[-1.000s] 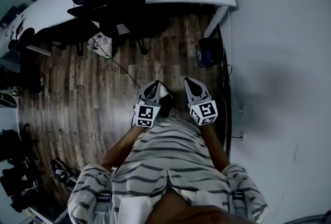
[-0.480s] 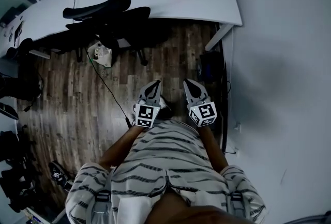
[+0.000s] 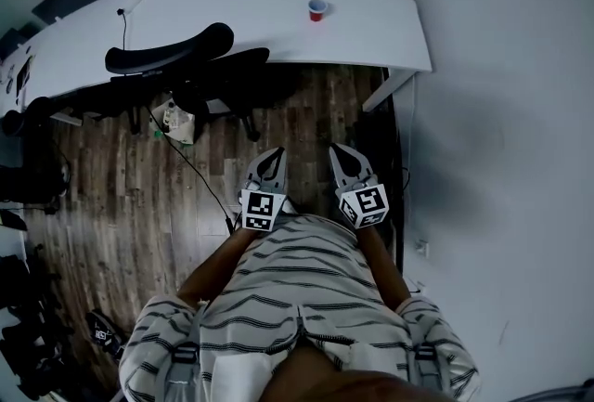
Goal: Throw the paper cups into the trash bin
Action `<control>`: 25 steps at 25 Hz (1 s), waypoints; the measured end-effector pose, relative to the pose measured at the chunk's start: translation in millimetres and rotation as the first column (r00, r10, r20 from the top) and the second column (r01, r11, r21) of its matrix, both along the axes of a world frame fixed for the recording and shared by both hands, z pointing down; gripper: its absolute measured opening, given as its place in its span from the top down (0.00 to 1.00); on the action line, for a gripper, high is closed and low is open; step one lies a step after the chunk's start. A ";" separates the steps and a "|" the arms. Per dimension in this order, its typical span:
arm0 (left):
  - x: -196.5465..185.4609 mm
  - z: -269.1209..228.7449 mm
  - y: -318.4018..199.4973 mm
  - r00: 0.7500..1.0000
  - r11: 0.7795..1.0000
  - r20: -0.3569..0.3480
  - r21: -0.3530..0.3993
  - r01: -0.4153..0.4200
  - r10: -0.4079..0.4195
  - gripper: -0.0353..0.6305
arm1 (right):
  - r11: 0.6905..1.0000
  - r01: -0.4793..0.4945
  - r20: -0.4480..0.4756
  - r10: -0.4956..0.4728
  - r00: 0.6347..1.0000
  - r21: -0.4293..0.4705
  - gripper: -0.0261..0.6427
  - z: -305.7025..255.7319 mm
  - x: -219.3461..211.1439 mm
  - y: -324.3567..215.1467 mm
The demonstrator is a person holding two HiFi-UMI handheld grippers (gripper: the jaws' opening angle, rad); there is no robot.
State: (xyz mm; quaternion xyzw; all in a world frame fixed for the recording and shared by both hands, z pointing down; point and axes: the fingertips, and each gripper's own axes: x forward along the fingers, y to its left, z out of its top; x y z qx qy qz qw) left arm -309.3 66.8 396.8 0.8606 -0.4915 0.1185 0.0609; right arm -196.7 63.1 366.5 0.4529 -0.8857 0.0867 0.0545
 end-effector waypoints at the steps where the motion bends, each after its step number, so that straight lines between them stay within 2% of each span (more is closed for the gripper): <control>1: -1.7 -1.0 -8.7 1.000 1.000 -0.004 0.003 0.000 0.000 0.91 | 1.000 -0.004 -0.001 0.004 1.000 0.002 0.95 -0.8 -1.3 -8.2; 14: 2.9 1.7 -89.7 1.000 1.000 -0.025 -0.005 -0.013 0.013 0.91 | 0.998 -0.059 0.001 0.059 0.998 0.017 0.95 0.2 5.3 -88.8; 25: 55.5 8.2 -176.9 0.999 0.998 -0.019 -0.034 0.045 -0.046 0.91 | 1.000 -0.027 -0.001 0.027 1.000 0.005 0.95 1.4 61.5 -174.4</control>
